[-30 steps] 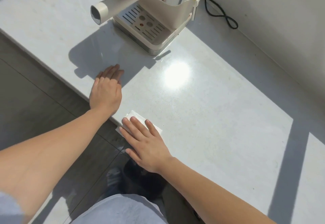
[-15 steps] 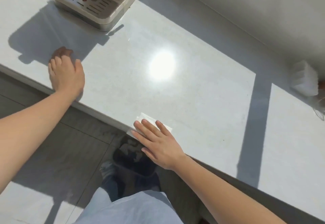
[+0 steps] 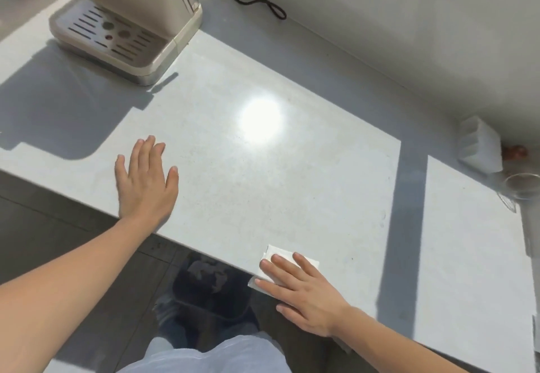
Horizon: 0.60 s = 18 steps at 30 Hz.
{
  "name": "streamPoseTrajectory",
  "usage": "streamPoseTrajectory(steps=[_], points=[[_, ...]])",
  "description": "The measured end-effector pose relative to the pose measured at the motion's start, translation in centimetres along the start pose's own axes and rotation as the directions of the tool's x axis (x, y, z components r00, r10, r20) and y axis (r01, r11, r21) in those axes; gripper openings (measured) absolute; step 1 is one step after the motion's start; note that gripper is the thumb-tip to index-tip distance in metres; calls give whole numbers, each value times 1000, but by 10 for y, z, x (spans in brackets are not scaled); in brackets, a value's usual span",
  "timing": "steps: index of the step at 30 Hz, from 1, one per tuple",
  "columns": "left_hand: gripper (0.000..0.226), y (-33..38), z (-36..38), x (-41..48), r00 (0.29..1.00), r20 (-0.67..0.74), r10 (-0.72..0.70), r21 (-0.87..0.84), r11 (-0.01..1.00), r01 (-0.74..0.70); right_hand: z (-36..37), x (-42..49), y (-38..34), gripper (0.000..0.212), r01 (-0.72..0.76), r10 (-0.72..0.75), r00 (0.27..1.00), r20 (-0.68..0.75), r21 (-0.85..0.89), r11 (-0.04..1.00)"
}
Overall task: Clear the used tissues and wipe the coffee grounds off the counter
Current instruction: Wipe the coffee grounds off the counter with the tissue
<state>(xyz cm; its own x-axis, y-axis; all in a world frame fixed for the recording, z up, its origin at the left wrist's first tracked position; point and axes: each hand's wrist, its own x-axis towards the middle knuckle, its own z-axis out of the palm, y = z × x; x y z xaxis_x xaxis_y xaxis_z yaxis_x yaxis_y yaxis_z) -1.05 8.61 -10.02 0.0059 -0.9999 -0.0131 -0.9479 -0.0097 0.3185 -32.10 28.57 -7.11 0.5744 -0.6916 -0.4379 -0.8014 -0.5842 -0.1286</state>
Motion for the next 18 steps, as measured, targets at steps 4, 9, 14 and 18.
streamPoseTrajectory(steps=[4,9,14,18], points=[[49,0,-3,1,1000,-12,-23,-57,998,22,-43,123,-24,63,244,-247,963,-108,-38,969],[49,-1,-11,6,993,-67,-92,-220,973,75,-70,193,-49,58,280,-289,945,-153,-78,957],[48,0,-12,4,993,-77,-91,-223,972,72,-56,166,-39,67,304,-302,938,-169,-14,953],[46,-1,-10,3,996,-53,-79,-169,983,69,-29,79,11,59,156,-153,980,-126,13,988]])
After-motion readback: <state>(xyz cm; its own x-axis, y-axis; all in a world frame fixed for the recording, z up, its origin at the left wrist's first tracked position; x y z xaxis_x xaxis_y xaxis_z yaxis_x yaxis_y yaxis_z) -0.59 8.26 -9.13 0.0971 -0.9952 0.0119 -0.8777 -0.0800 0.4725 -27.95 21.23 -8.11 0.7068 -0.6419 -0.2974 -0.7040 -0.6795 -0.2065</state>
